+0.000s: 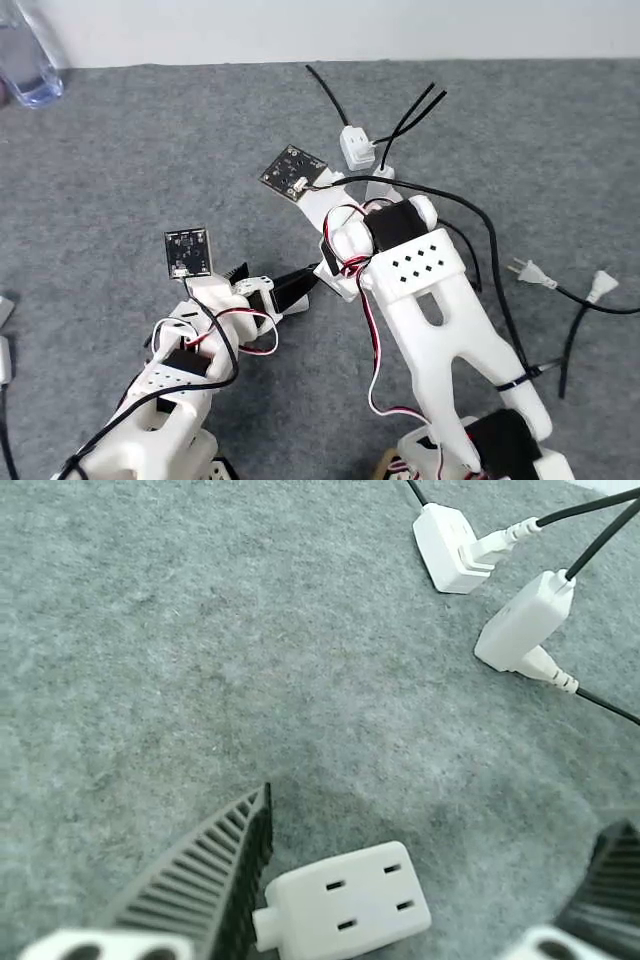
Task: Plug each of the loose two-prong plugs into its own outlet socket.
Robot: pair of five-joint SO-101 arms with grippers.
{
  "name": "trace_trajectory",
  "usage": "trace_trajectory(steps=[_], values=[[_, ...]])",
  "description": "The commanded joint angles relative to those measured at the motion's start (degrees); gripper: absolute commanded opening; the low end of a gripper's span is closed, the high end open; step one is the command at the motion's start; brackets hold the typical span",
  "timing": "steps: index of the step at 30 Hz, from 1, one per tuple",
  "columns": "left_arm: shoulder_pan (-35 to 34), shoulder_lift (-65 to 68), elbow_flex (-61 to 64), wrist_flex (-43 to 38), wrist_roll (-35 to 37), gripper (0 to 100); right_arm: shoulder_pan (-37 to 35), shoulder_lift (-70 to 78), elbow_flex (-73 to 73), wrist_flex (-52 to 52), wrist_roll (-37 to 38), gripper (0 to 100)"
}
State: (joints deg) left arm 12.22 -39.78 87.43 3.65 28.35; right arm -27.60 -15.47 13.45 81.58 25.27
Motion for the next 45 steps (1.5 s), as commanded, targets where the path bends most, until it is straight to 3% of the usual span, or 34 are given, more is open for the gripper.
trace_trajectory(steps=[1, 14, 29, 38, 42, 45], values=[[0.7, -0.4, -0.1, -0.6, -0.7, 46, 0.4, -3.0, -4.4, -2.1, -0.7, 0.9], [-0.7, -0.4, -0.3, -0.9, -0.7, 46, 3.0, -2.6, -4.3, -0.2, 1.8, 0.9], [-1.9, -0.4, -0.4, -0.9, -0.7, 46, 17.4, -3.1, 5.6, 6.5, 12.3, 0.9], [-1.9, -0.4, -0.4, -0.9, -0.8, 46, 32.7, -3.2, 9.1, 6.2, 24.9, 0.9], [-1.9, -0.4, -0.4, -0.9, -0.8, 46, 35.9, -2.4, 9.5, 6.2, 30.4, 1.4], [-1.9, -0.4, -0.4, -0.9, -0.8, 46, 37.7, -2.5, 10.5, 6.0, 32.6, 7.2]])
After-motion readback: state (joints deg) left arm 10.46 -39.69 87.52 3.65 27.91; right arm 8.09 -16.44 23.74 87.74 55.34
